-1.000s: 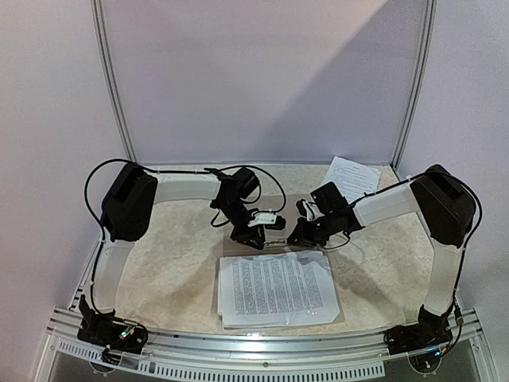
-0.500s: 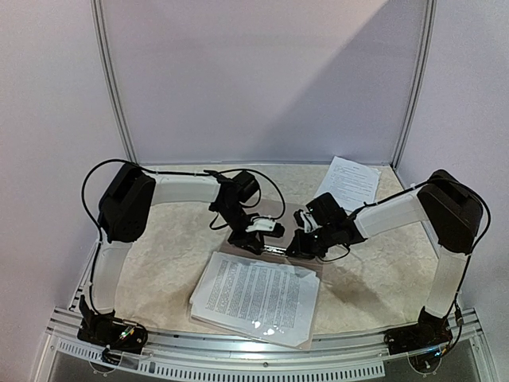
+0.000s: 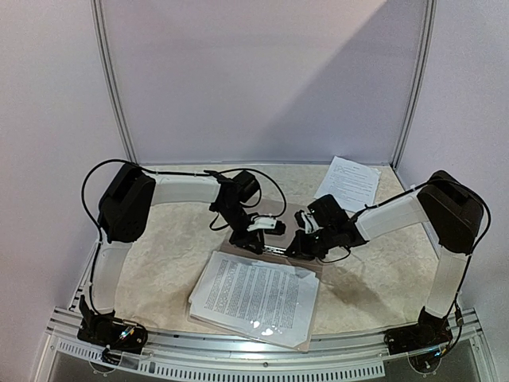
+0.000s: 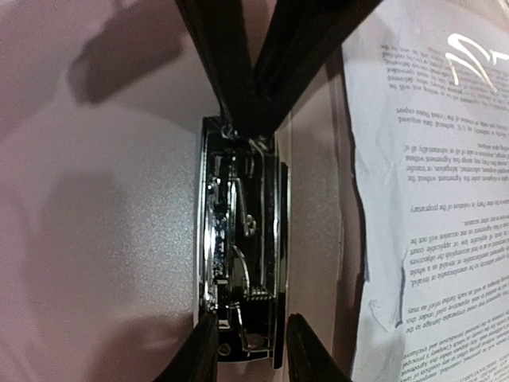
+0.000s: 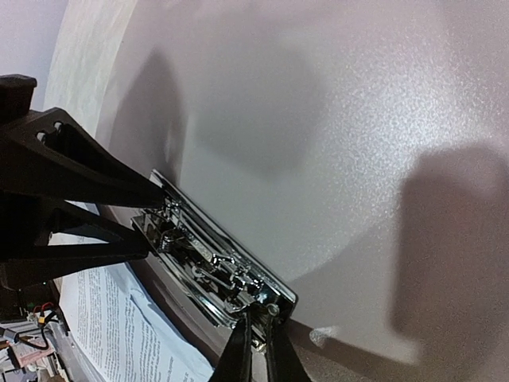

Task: Put the files into the folder
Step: Open the spring clip on the folder with some files.

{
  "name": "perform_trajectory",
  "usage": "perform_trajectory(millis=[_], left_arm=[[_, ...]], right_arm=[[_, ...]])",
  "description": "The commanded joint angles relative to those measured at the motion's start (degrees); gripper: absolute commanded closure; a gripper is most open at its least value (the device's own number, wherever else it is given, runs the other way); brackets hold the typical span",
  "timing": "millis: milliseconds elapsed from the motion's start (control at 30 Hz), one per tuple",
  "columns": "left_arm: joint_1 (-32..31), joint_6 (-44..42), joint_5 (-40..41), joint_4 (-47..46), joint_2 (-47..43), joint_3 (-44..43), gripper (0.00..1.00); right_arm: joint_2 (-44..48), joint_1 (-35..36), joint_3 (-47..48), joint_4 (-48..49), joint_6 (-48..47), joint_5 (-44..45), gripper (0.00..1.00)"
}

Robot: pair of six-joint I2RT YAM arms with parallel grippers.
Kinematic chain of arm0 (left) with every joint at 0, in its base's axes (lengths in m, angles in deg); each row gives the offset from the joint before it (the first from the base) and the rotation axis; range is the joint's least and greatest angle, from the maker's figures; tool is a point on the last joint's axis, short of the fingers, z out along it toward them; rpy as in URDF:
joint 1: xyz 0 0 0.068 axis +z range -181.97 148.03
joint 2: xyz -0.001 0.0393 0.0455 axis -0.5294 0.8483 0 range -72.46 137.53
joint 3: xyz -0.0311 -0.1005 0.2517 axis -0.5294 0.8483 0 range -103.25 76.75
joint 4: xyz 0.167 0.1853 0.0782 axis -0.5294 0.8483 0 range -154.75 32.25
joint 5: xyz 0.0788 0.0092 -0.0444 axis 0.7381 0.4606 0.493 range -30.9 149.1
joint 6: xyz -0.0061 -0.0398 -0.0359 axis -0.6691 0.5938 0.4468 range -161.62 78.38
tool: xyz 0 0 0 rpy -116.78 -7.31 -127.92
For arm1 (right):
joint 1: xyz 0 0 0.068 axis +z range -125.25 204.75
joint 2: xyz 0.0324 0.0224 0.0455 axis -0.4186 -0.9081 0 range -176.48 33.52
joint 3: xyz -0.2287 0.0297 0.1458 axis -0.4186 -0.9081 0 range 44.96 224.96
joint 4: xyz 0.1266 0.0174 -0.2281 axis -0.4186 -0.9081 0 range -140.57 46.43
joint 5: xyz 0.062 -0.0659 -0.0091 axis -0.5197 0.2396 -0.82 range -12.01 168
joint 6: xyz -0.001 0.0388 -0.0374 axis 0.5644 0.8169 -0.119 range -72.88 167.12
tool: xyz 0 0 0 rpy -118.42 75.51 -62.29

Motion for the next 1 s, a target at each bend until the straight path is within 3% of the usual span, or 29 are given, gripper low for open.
perform_trajectory(millis=[0,200,467,667,967], left_arm=[[-1.79,5.76,4.04,2.62,5.62,2.22,0.73],[-2.26,7.61,7.26,1.2,5.62,2.82,0.75],[-2.32,6.74,8.73,0.92,5.21,3.51,0.75],[-2.57,5.86,9.16,0.65,4.92,3.86,0.75],[-2.7,5.32,9.12,1.08,5.04,3.65,0.75]], right_arm=[[-6.42,0.47,-6.75,-8.32,2.06,-4.66,0.92],[-3.47,-1.14,-9.52,0.35,7.78,-11.16,0.91],[-0.23,-2.01,-9.27,-0.31,9.39,-10.5,0.88],[1.37,-2.79,-3.61,-5.25,7.62,-9.97,0.83],[1.19,-4.67,-2.85,-1.58,9.24,-10.12,0.82]])
